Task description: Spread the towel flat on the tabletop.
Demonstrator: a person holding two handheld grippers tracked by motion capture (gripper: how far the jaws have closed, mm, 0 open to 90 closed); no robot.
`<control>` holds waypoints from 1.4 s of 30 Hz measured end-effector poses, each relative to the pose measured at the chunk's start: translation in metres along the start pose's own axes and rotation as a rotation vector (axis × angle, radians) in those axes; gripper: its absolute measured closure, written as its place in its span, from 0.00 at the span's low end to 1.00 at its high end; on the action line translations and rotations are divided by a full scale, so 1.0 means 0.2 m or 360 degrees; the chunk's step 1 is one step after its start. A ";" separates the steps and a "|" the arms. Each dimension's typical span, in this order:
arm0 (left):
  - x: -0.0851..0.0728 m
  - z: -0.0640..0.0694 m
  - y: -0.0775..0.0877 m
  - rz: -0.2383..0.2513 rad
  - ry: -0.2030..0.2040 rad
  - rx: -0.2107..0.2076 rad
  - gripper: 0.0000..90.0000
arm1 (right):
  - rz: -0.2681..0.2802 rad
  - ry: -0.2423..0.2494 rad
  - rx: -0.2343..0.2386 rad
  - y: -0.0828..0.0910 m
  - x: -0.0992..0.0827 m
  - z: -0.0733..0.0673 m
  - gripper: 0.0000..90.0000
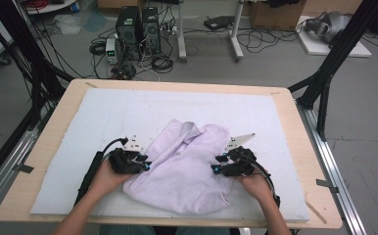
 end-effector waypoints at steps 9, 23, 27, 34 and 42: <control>-0.08 0.09 0.12 -0.0013 0.0029 0.0108 0.98 | 0.0004 0.0086 0.0150 0.04 -0.03 -0.09 0.87; -0.15 0.22 0.33 0.0090 0.0014 0.0094 0.90 | 0.0088 0.0105 0.0265 0.18 -0.04 -0.18 0.69; -0.05 0.11 0.32 0.0183 0.0025 0.0109 0.74 | 0.0191 0.0090 0.0179 0.26 0.05 -0.13 0.64; 0.08 -0.04 0.20 0.0234 -0.0020 0.0155 0.69 | 0.0152 -0.0004 -0.0058 0.21 0.13 0.05 0.60; 0.12 -0.20 -0.07 0.0105 0.0050 0.0133 0.68 | -0.0013 -0.0089 -0.0169 0.04 0.13 0.17 0.58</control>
Point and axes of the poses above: each handheld gripper's, and its own axes: y roughly backward along the jaws, x roughly out of its top, z roughly to its right, the point moved 1 cm from there along -y, roughly forward along the jaws, and after that the axes turned 14 degrees about -y, right-handed, at the moved point
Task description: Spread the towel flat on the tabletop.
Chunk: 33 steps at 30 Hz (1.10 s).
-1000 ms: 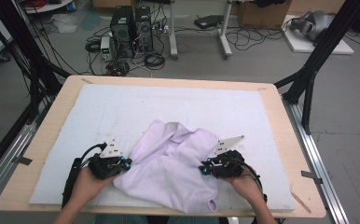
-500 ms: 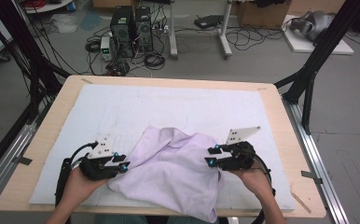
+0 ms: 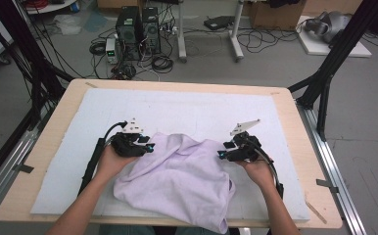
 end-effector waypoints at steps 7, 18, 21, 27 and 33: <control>-0.03 -0.03 -0.10 -0.0097 0.0105 0.0018 0.78 | -0.0100 0.0084 -0.0062 -0.09 0.00 0.01 0.71; -0.02 -0.03 -0.02 -0.0133 0.0064 0.0111 0.95 | -0.0051 0.0159 0.0064 -0.07 0.04 0.00 0.97; -0.02 -0.11 0.07 -0.0063 0.0149 0.0235 0.95 | -0.0056 0.0187 0.0045 -0.05 0.10 0.00 0.97; 0.12 -0.29 0.17 0.0035 0.0218 0.0463 0.95 | 0.0052 0.0263 -0.0055 0.03 0.37 0.05 0.97; 0.29 -0.53 0.27 0.0085 0.0267 0.0753 0.79 | 0.0220 0.0216 -0.0358 0.12 0.69 0.18 0.83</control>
Point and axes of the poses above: each handheld gripper's, and its own axes: y roughly backward along the jaws, x roughly out of its top, z roughly to its right, the point moved 1 cm from there along -y, roughly forward along the jaws, and after that the axes turned 14 degrees about -y, right-handed, at the moved point
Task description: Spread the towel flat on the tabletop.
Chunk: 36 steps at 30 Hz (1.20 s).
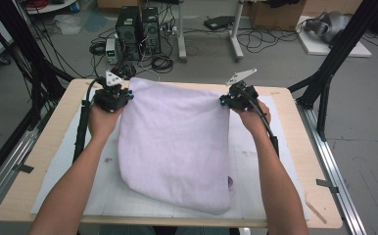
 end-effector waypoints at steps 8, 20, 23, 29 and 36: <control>-0.23 0.09 -0.04 -0.0107 0.0028 -0.0259 0.67 | -0.0120 -0.0137 0.0159 -0.15 -0.14 -0.05 0.66; -0.42 0.29 0.17 -0.0065 -0.0067 -0.0515 0.60 | -0.0010 -0.0106 0.0468 0.12 -0.36 -0.33 0.58; -0.45 0.34 0.24 -0.0051 -0.0112 -0.0568 0.57 | -0.0008 -0.0086 0.0505 0.15 -0.41 -0.37 0.56; -0.56 0.41 0.40 0.0010 -0.0110 -0.0660 0.49 | 0.0018 -0.0037 0.0651 0.25 -0.59 -0.50 0.53; -0.63 0.50 0.50 0.0045 -0.0141 -0.0803 0.44 | 0.0036 -0.0035 0.0721 0.32 -0.74 -0.61 0.49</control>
Point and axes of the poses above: each handheld gripper's, and its own axes: y roughly backward along the jaws, x roughly out of its top, z roughly to its right, the point moved 1 cm from there along -y, roughly forward along the jaws, and after that the axes turned 14 degrees about -y, right-handed, at the moved point
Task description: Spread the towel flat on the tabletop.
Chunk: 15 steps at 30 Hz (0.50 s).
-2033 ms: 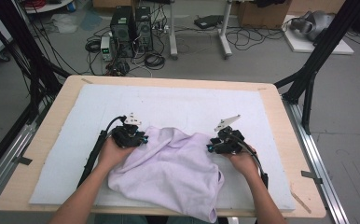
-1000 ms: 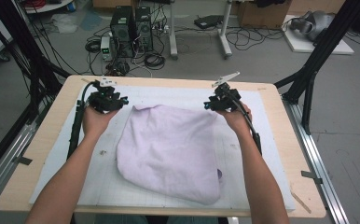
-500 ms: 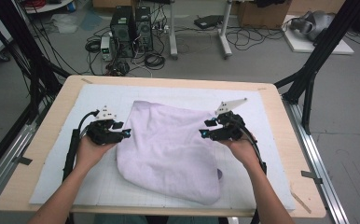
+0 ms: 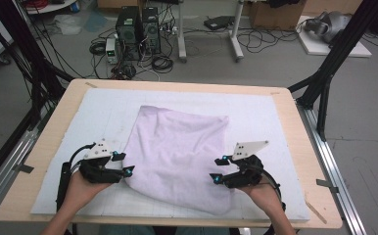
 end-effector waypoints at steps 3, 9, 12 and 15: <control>-0.03 0.04 -0.03 -0.0032 -0.0044 -0.0063 0.46 | -0.0072 0.0022 -0.0002 -0.05 -0.04 -0.03 0.48; -0.07 0.08 -0.11 -0.0093 -0.0103 -0.0168 0.84 | -0.0213 0.0093 -0.0016 -0.16 -0.09 -0.04 0.78; -0.05 0.07 -0.10 -0.0087 -0.0094 -0.0144 0.91 | -0.0216 0.0104 0.0018 -0.15 -0.06 -0.04 0.90; 0.00 0.02 -0.08 -0.0030 -0.0044 -0.0072 0.91 | -0.0147 0.0099 -0.0002 -0.08 0.01 -0.03 0.91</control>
Point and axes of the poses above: each handheld gripper's, and its own axes: y roughly backward along the jaws, x roughly out of its top, z roughly to its right, the point moved 1 cm from there along -y, roughly forward along the jaws, and after that the axes turned 14 degrees about -y, right-handed, at the moved point
